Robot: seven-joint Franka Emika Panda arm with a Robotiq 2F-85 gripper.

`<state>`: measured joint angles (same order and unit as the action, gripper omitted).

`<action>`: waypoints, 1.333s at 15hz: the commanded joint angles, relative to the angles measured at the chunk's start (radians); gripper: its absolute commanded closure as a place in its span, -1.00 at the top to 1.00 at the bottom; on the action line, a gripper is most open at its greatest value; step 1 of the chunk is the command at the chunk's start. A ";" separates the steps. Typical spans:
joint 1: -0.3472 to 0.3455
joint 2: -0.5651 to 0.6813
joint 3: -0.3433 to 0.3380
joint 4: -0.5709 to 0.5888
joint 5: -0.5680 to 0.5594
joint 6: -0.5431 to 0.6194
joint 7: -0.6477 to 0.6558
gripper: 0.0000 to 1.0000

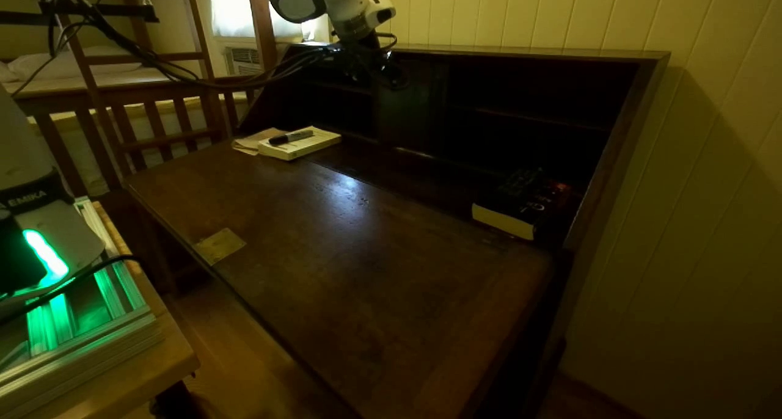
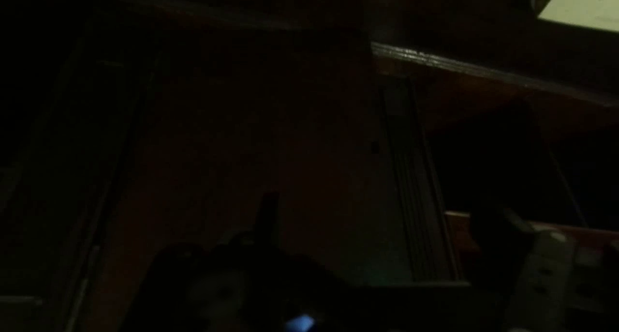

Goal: Open the cabinet door, then out the cup inside and close the cabinet door

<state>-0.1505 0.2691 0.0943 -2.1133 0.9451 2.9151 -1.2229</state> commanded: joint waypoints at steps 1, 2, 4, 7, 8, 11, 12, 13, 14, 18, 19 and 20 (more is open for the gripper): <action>0.035 -0.088 -0.086 -0.085 -0.194 -0.076 0.141 1.00; 0.037 -0.108 -0.101 -0.097 -0.237 -0.094 0.164 1.00; 0.036 -0.147 -0.122 -0.115 -0.309 -0.140 0.198 1.00; 0.047 -0.214 -0.169 -0.163 -0.531 -0.176 0.350 1.00; 0.045 -0.236 -0.179 -0.178 -0.608 -0.187 0.406 1.00; 0.036 -0.293 -0.210 -0.221 -0.850 -0.205 0.600 1.00; 0.032 -0.316 -0.215 -0.226 -0.929 -0.232 0.668 1.00; 0.034 -0.344 -0.215 -0.231 -1.007 -0.271 0.743 1.00; 0.035 -0.370 -0.210 -0.235 -1.042 -0.320 0.783 1.00; 0.053 -0.456 -0.189 -0.238 -1.081 -0.468 0.854 1.00; 0.059 -0.473 -0.185 -0.236 -1.068 -0.506 0.857 1.00; 0.070 -0.488 -0.186 -0.238 -1.035 -0.526 0.842 1.00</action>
<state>-0.1032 -0.1434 -0.0951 -2.3191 -0.1027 2.4640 -0.4017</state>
